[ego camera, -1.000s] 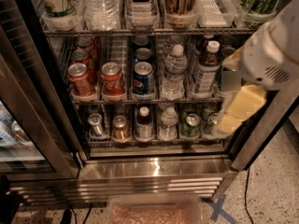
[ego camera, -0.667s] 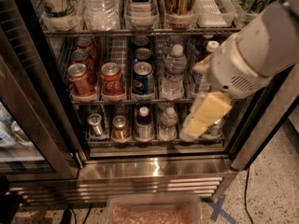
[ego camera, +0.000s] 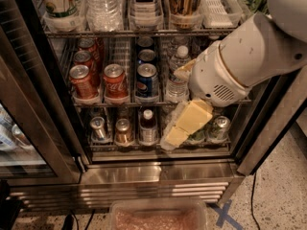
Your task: Pick coke can from middle shelf of fridge
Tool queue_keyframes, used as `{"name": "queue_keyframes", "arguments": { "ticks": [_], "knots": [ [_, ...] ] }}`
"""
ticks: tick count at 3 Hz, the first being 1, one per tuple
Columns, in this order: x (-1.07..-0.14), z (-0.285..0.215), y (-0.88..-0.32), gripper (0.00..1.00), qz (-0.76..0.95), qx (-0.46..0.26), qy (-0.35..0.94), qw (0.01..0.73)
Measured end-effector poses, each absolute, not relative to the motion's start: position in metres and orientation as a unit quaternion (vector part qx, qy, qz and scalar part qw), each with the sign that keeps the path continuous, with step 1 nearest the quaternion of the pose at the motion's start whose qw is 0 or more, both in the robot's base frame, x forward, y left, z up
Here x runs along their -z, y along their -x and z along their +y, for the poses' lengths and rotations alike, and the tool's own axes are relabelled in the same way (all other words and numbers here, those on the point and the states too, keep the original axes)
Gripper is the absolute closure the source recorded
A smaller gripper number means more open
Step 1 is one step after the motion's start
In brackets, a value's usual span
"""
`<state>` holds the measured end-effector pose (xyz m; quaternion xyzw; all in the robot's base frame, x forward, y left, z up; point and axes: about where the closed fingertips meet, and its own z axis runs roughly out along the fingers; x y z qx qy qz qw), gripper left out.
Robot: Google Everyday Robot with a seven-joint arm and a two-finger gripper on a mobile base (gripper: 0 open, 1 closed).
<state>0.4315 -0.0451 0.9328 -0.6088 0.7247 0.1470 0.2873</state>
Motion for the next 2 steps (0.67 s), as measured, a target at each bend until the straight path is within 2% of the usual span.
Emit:
{"name": "queue_keyframes", "arguments": {
  "ticks": [2],
  "knots": [
    [-0.883,0.007,-0.435,0.0,0.705,-0.178,0.597,0.34]
  ]
}}
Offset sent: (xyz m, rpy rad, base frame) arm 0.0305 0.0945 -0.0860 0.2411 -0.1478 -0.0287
